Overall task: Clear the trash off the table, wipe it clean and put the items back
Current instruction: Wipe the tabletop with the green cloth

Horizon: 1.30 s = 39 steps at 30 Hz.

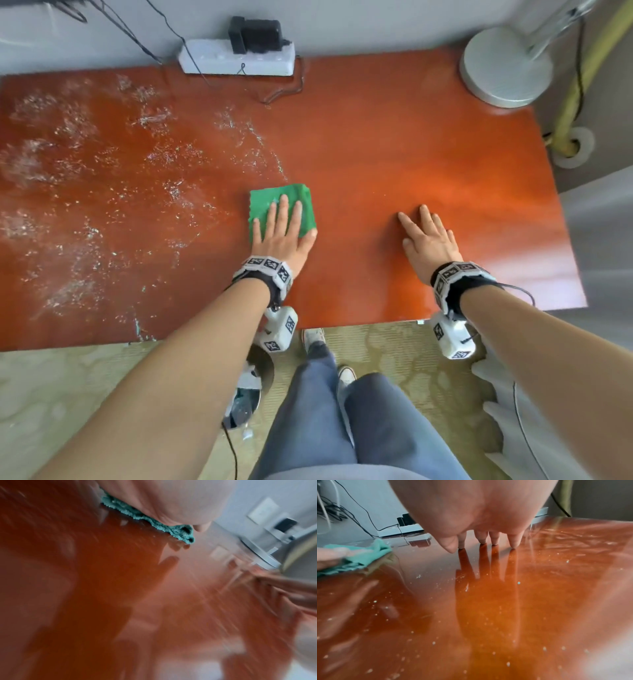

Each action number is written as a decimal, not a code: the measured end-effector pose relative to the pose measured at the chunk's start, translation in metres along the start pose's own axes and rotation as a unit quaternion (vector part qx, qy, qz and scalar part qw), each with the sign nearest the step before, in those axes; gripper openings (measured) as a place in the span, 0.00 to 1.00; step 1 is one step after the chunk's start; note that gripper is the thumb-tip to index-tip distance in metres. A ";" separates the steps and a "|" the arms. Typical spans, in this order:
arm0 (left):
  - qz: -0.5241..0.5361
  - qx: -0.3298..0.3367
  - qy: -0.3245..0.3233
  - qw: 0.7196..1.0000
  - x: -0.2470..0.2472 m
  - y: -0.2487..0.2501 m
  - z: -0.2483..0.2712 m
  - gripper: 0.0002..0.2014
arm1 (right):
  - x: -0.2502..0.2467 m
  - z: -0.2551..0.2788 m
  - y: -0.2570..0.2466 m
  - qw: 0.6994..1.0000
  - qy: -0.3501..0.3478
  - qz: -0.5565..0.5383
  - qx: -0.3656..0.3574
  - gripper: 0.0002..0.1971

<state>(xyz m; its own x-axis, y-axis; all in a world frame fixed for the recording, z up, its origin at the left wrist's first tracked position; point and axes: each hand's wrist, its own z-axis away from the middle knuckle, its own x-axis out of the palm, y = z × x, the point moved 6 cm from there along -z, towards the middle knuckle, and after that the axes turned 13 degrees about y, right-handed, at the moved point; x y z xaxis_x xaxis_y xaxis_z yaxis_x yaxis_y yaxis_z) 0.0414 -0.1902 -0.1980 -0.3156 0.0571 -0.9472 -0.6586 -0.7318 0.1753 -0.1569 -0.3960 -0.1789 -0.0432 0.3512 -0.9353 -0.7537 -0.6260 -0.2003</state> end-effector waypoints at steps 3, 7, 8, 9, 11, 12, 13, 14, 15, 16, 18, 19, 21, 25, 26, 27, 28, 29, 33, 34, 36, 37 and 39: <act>-0.014 -0.059 -0.001 0.998 -0.009 -0.029 -0.013 0.37 | 0.001 -0.007 -0.003 1.000 0.005 0.004 -0.002 0.29; -0.029 0.048 -0.002 0.998 0.004 0.036 0.005 0.41 | 0.003 -0.025 -0.024 1.000 0.011 0.002 -0.023 0.30; -0.040 0.110 -0.012 0.993 0.012 0.063 0.013 0.41 | 0.002 -0.033 -0.030 0.999 0.012 -0.001 -0.035 0.30; -0.053 0.164 -0.023 0.985 0.019 0.085 0.021 0.42 | 0.000 -0.042 -0.036 0.999 0.011 -0.003 -0.050 0.30; -0.065 0.215 -0.031 0.974 0.025 0.105 0.020 0.40 | -0.004 -0.062 -0.043 0.996 0.003 -0.003 -0.086 0.33; -0.069 0.219 -0.029 0.973 0.025 0.105 0.013 0.39 | -0.006 -0.073 -0.045 0.995 -0.005 0.000 -0.104 0.34; -0.072 0.212 -0.022 0.974 0.021 0.100 0.003 0.38 | -0.009 -0.083 -0.045 0.993 -0.009 0.000 -0.119 0.34; -0.074 0.199 -0.012 0.977 0.017 0.091 -0.009 0.37 | -0.013 -0.094 -0.043 0.992 -0.008 -0.002 -0.126 0.33; -0.072 0.170 -0.002 0.983 0.010 0.081 -0.023 0.36 | -0.017 -0.102 -0.038 0.992 -0.005 -0.004 -0.127 0.32; -0.066 0.126 0.001 0.990 0.003 0.068 -0.038 0.35 | -0.020 -0.109 -0.034 0.992 -0.002 -0.005 -0.127 0.32; -0.056 0.042 -0.010 0.998 -0.011 0.048 -0.065 0.35 | -0.023 -0.119 -0.025 0.991 0.001 0.000 -0.130 0.32; -0.051 0.009 -0.016 0.999 -0.014 0.044 -0.074 0.35 | -0.023 -0.123 -0.021 0.991 0.004 0.001 -0.134 0.33; -0.039 -0.038 -0.018 0.998 -0.016 0.051 -0.080 0.38 | -0.025 -0.129 -0.018 0.990 0.013 -0.007 -0.141 0.34; -0.044 0.125 -0.049 0.990 0.006 0.144 -0.045 0.43 | -0.032 -0.138 -0.011 0.988 0.020 -0.063 -0.142 0.38; -0.046 0.192 -0.073 0.978 0.015 0.170 -0.031 0.43 | -0.033 -0.140 -0.008 0.987 0.019 -0.073 -0.141 0.38; -0.050 0.238 -0.087 0.966 0.021 0.188 -0.019 0.43 | -0.035 -0.142 -0.004 0.987 0.018 -0.076 -0.143 0.37; -0.055 0.262 -0.089 0.959 0.026 0.196 -0.013 0.42 | -0.036 -0.144 -0.002 0.986 0.019 -0.076 -0.147 0.36; -0.060 0.273 -0.083 0.957 0.027 0.197 -0.013 0.40 | -0.038 -0.147 0.001 0.986 0.021 -0.076 -0.148 0.35; -0.060 0.182 -0.035 0.981 0.012 0.155 -0.055 0.36 | -0.043 -0.149 0.010 0.987 0.017 -0.059 -0.148 0.31; -0.055 0.116 -0.019 0.992 0.003 0.135 -0.071 0.36 | -0.043 -0.148 0.011 0.987 0.015 -0.050 -0.150 0.30; -0.031 -0.015 -0.009 0.999 -0.017 0.090 -0.099 0.35 | -0.041 -0.145 0.008 0.988 0.014 -0.030 -0.152 0.29; -0.019 -0.064 -0.013 0.998 -0.026 0.071 -0.107 0.35 | -0.039 -0.144 0.006 0.988 0.015 -0.020 -0.150 0.29; -0.012 -0.115 -0.020 0.993 -0.035 0.050 -0.113 0.37 | -0.033 -0.141 0.001 0.989 0.020 -0.002 -0.145 0.30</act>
<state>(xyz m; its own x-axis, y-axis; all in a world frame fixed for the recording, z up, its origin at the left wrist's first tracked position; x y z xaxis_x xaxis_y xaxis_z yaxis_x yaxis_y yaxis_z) 0.0970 -0.3054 -0.1865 -0.3316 0.0995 -0.9381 -0.4935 -0.8658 0.0827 -0.0632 -0.5064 -0.1894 -0.0112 0.3295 -0.9441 -0.5341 -0.8002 -0.2729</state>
